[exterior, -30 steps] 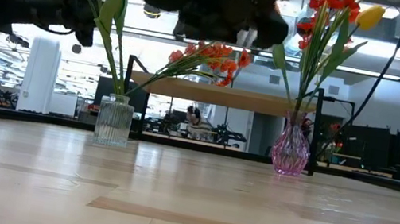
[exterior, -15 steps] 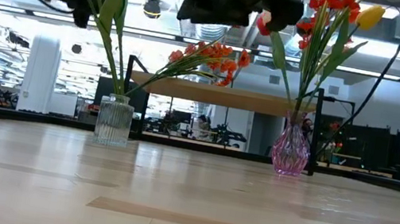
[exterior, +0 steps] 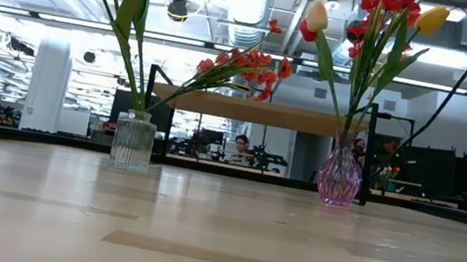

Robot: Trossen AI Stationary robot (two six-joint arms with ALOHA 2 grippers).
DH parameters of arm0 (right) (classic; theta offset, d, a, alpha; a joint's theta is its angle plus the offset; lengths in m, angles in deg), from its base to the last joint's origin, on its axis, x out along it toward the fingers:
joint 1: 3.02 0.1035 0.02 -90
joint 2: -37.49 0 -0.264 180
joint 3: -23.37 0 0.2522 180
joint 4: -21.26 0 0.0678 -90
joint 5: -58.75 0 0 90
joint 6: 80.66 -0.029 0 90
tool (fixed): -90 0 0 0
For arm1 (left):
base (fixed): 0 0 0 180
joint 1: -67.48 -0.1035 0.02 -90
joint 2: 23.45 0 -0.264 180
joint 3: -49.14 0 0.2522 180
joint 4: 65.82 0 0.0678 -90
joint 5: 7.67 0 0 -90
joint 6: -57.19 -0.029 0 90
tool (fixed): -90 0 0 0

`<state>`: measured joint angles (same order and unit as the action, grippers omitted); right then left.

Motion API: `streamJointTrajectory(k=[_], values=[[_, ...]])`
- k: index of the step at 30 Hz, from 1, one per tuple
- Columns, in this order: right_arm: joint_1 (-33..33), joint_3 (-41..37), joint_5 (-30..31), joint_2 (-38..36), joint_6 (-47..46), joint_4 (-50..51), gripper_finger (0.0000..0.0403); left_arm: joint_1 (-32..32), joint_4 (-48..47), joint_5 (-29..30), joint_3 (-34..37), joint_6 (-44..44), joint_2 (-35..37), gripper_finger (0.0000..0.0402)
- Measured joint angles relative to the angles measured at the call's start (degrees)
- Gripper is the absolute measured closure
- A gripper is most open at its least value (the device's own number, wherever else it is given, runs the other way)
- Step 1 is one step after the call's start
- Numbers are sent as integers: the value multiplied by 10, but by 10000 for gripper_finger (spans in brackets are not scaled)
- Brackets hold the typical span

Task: Pick and place flowers into a vace then onto a shelf
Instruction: Put the red flower into the transparent vase

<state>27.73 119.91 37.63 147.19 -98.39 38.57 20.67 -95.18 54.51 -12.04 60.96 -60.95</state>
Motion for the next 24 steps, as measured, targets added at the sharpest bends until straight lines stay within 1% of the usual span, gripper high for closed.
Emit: streamJointTrajectory(k=[2, 4, 6, 9, 12, 16, 19, 22, 24], values=[[18, 0, -10, -21, 28, 1, 326, 0, -47, -1, -38, -14, -26, 354], [42, 0, -17, -46, 55, -1, 326, 0, -87, -13, -72, -26, -52, 343], [72, 0, -17, -72, 89, 1, 326, 2, -123, -33, -100, -40, -75, 332], [123, 0, -9, -109, 132, 9, 326, 13, -162, -40, -132, -54, -109, 321], [173, 0, 7, -146, 133, 8, 326, 31, -189, -41, -160, -65, -138, 315], [232, 0, 9, -176, 117, 8, 326, 59, -233, -35, -209, -89, -177, 312], [263, 0, 44, -189, 109, 9, 326, 80, -285, 7, -264, -108, -217, 312], [285, 0, 104, -196, 108, 11, 326, 94, -343, 46, -325, -115, -264, 312], [294, 0, 136, -199, 108, 15, 326, 102, -378, 58, -362, -114, -296, 312]])
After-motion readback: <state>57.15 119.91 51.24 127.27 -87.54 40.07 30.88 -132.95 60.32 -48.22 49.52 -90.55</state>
